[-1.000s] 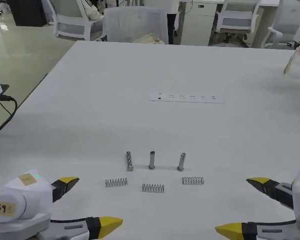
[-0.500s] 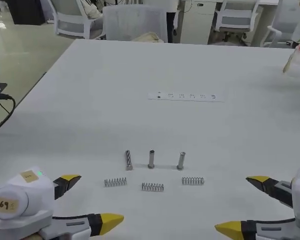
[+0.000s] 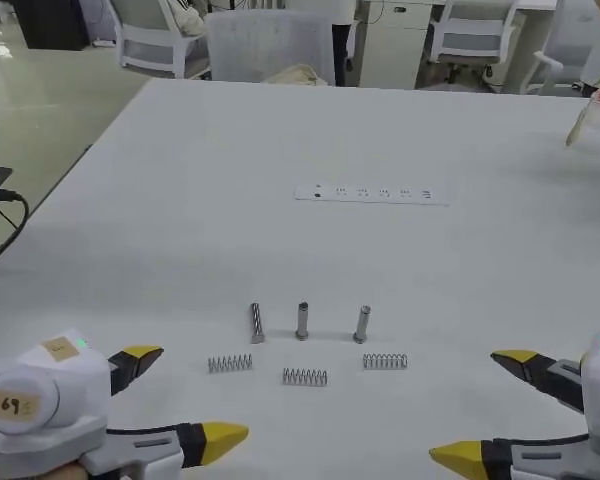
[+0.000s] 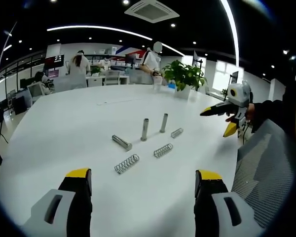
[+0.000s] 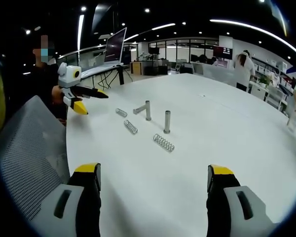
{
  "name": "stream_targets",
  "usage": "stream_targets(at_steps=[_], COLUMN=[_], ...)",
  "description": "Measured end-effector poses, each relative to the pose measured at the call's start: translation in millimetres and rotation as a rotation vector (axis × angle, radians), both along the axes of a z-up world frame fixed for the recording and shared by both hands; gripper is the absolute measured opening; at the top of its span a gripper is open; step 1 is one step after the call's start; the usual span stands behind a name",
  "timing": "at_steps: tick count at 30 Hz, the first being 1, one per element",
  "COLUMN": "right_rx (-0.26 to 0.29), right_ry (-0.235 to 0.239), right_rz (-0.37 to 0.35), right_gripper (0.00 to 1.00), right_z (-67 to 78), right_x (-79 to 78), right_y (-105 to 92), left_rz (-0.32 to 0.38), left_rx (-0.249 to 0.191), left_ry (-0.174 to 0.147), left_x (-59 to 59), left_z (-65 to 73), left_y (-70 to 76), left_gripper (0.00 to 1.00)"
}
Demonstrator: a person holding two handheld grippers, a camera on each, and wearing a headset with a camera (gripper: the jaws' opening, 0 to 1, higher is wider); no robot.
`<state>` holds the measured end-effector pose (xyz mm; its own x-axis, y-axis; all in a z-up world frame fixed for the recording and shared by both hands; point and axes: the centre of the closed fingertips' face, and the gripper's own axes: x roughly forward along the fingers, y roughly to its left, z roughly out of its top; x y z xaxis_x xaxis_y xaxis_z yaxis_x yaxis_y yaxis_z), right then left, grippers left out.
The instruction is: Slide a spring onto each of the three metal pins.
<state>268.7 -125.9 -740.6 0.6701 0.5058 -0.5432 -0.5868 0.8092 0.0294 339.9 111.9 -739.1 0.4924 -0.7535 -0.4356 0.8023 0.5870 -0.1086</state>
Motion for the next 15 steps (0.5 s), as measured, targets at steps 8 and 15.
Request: stream_targets(at_steps=[8, 15], right_rx=[-0.004, -0.005], right_ry=[0.0, 0.001], right_rz=[0.002, 0.004], right_gripper=[0.88, 0.88], right_z=[1.7, 1.3], right_x=[0.2, -0.4], right_y=[-0.1, 0.5], left_rz=[0.005, 0.014], left_rx=[-0.008, -0.008], left_ry=[-0.002, -0.013], left_x=[3.3, 12.4], left_z=[3.6, 10.1], left_y=[-0.5, -3.0], left_gripper=[0.82, 0.8])
